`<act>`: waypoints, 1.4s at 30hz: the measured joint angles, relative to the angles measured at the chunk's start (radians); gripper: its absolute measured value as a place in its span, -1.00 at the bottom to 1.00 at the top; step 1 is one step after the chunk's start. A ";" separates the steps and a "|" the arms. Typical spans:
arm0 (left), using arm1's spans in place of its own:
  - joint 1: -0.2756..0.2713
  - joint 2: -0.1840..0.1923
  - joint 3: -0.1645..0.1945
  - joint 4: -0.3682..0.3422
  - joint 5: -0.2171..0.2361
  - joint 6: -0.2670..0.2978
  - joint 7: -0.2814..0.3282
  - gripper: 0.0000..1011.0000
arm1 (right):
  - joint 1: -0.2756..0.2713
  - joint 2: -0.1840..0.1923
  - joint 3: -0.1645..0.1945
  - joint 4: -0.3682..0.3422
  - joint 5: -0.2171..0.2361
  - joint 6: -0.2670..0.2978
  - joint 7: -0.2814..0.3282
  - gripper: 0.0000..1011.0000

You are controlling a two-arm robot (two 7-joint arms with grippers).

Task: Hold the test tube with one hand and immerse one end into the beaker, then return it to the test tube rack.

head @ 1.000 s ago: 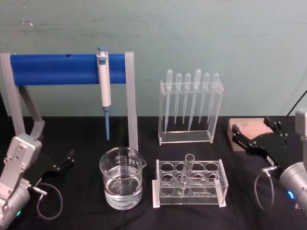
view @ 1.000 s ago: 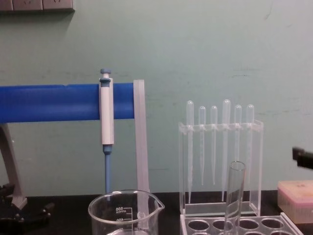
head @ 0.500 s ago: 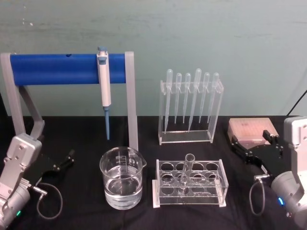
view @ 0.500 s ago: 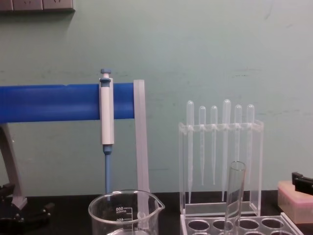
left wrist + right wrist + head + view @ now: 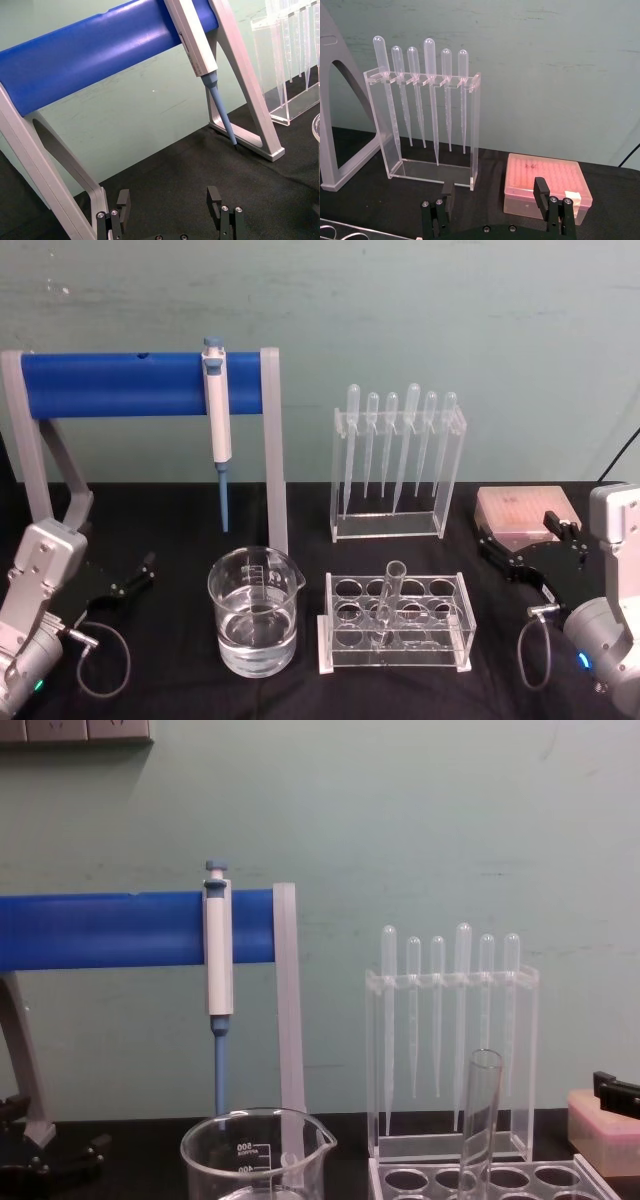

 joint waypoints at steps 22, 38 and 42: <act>0.000 0.000 0.000 0.000 0.000 0.000 0.000 0.98 | 0.000 0.001 -0.001 -0.002 0.001 0.003 -0.005 0.98; 0.000 0.000 0.000 0.000 0.000 0.000 0.000 0.98 | 0.000 0.001 -0.001 -0.002 0.001 0.002 -0.006 0.98; 0.000 0.000 0.000 0.000 0.000 0.000 0.000 0.98 | 0.000 0.001 -0.001 -0.002 0.001 0.002 -0.006 0.98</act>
